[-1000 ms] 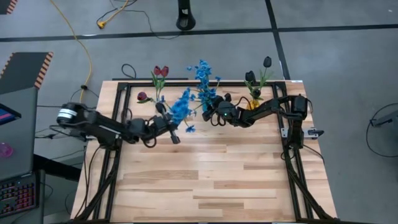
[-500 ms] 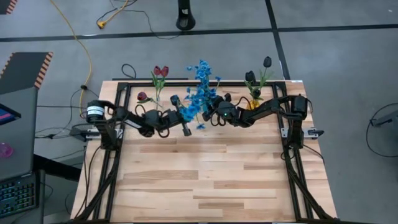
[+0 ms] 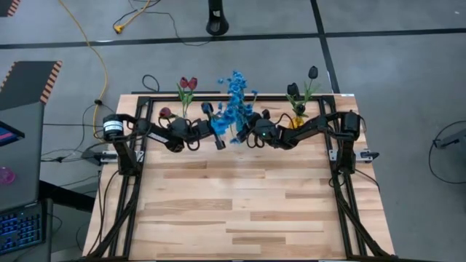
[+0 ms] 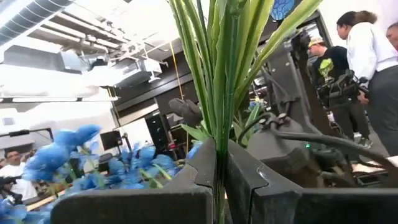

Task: Sort flowers into vase by color
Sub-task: Put the blue flowers into the blue vase

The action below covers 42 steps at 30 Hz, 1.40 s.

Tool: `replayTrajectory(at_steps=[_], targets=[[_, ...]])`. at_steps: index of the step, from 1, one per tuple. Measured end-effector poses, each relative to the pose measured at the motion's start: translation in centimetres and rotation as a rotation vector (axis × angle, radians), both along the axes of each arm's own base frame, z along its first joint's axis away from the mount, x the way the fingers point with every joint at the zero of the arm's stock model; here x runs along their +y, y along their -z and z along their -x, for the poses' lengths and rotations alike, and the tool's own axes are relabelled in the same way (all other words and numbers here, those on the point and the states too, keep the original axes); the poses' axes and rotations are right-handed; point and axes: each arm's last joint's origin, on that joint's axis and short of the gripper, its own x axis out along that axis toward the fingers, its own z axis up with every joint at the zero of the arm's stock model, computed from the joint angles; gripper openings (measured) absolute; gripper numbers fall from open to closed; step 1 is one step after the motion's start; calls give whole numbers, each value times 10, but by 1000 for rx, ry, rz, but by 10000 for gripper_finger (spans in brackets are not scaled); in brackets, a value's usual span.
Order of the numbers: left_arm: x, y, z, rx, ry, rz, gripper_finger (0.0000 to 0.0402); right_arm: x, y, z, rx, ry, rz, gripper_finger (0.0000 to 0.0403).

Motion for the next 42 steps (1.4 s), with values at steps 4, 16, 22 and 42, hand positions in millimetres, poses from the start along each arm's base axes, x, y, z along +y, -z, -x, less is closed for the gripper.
replayTrajectory(at_steps=[4, 16, 22, 42], targets=[[6, 0, 2, 3, 16, -7, 0, 4, 0, -1, 0, -13, -1, 160], [9, 4, 1, 49, 53, -3, 0, 5, 0, -1, 0, -16, -2, 164], [10, 0, -4, 52, 48, -27, 0, 5, 0, -1, 1, -17, -1, 149], [35, 15, -24, 88, 54, 13, 0, 5, 0, -1, 0, -16, -3, 163]])
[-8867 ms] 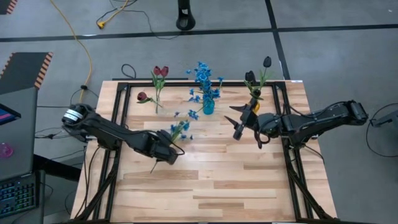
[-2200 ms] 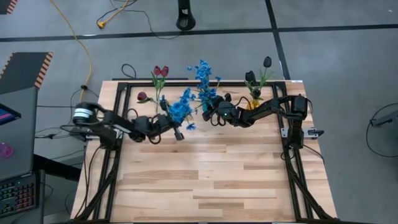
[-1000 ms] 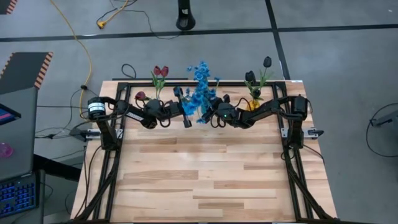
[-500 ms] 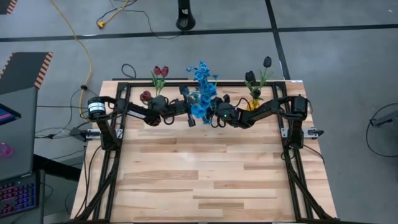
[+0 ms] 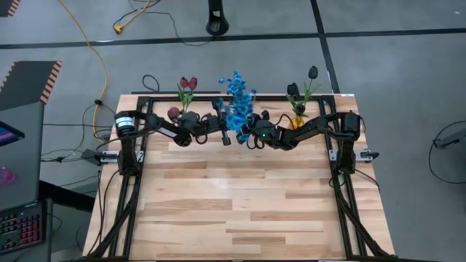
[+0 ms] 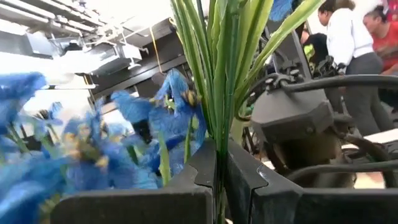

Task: Sort flowers into vase by color
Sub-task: Put the blue flowers into the blue vase

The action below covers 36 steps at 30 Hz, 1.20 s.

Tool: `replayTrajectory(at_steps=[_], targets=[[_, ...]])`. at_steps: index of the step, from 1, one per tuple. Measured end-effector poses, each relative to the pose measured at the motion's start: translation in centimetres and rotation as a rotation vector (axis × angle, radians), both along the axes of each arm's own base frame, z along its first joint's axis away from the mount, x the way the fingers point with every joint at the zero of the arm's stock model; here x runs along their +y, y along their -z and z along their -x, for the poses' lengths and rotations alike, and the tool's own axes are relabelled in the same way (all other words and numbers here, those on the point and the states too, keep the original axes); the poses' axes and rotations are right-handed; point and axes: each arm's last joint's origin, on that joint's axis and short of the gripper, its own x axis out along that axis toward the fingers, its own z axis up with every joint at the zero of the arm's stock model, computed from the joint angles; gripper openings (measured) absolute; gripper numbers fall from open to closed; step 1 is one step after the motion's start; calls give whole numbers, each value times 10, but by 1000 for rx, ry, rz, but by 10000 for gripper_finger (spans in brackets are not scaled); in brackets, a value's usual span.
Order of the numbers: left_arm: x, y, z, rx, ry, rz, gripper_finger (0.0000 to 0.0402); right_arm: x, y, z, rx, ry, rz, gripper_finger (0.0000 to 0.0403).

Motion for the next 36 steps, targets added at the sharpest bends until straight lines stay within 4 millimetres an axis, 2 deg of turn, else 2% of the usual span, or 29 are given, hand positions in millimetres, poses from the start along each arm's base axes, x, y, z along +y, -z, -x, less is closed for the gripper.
replayTrajectory(at_steps=[7, 13, 22, 26, 32, 36], targets=[[3, 15, -5, -18, -28, -22, 0, 0, 0, 0, 1, 0, 2, 150], [3, 14, -4, -18, -44, -56, 0, 0, 0, 0, 2, 0, 2, 162], [3, 13, -4, -22, -49, -62, 0, 0, 0, 0, 2, 1, 2, 154], [3, 7, -3, -39, -85, -67, 0, 0, 0, 0, 3, 1, 2, 162], [1, -5, 4, -64, -101, -99, 0, 0, 0, 0, 4, 1, 1, 151], [1, -3, 6, -47, -124, -98, 0, 0, 0, 0, 4, 2, 1, 157]])
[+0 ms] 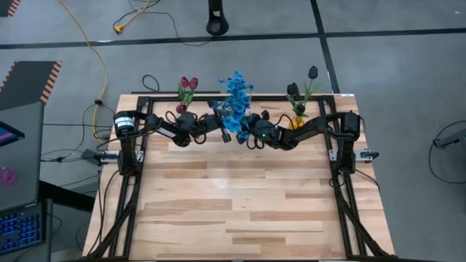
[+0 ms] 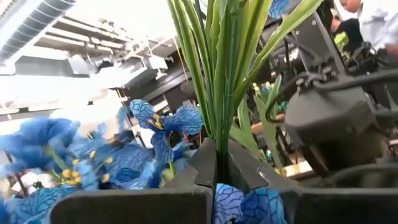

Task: Sort flowers into vase by color
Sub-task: Put the blue flowers into the blue vase

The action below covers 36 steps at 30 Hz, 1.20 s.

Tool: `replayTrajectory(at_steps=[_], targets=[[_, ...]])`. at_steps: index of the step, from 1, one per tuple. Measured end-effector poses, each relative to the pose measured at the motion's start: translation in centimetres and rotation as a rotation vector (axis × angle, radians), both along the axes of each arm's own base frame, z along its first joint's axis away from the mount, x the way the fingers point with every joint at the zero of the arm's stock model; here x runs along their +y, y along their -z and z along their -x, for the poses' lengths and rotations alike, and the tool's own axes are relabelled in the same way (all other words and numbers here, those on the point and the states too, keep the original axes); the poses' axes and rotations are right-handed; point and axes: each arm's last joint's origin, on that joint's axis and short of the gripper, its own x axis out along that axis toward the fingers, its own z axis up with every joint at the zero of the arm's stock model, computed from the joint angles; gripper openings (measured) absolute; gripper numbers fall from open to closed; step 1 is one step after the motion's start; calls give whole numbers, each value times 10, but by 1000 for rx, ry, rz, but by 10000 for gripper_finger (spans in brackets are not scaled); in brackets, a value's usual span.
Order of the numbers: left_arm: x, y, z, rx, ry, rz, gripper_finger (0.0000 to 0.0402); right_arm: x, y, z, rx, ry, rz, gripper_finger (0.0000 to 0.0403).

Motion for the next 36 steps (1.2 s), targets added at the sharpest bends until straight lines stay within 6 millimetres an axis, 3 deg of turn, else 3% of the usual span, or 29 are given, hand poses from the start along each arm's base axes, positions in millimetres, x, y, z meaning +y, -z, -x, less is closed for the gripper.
replayTrajectory(at_steps=[16, 26, 36], targets=[[2, 12, -4, 120, 2, 72, 0, 0, 0, 0, -1, 2, -1, 161], [0, 3, -1, 16, 21, 52, 0, 0, 0, 0, -1, 2, 1, 158], [1, 6, -2, 14, 33, 176, 0, 0, 0, 0, 0, 2, 1, 154]])
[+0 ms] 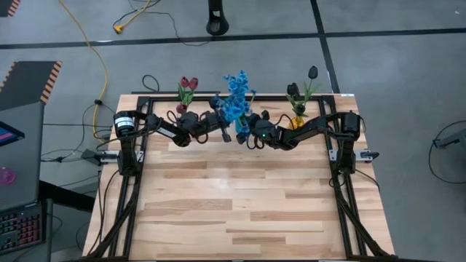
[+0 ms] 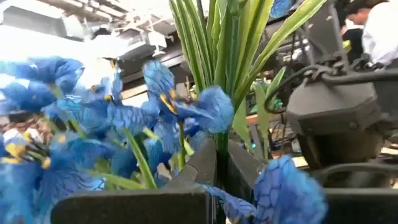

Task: Sort flowers into vase by color
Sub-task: Put the blue flowers into the blue vase

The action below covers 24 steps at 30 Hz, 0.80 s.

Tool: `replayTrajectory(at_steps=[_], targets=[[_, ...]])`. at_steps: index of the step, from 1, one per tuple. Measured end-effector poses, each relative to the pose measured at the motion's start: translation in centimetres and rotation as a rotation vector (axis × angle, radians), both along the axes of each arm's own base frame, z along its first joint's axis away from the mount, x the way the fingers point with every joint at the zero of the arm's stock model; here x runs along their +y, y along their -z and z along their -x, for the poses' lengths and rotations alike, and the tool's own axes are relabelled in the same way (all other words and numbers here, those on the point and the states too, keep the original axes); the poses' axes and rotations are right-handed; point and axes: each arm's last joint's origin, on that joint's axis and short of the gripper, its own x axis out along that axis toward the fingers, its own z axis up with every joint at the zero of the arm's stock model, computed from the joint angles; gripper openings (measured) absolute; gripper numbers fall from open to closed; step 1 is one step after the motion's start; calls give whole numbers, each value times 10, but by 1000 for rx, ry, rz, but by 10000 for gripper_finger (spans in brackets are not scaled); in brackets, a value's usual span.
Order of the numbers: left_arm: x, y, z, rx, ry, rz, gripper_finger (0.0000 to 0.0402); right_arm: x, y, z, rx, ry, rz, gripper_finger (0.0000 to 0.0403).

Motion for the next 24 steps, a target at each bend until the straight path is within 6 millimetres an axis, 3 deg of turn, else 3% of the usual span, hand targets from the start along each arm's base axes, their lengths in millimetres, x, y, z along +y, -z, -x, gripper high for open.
replayTrajectory(at_steps=[24], targets=[[4, 22, -4, 185, -63, 185, 0, 0, 0, 0, -3, -1, 0, 157]])
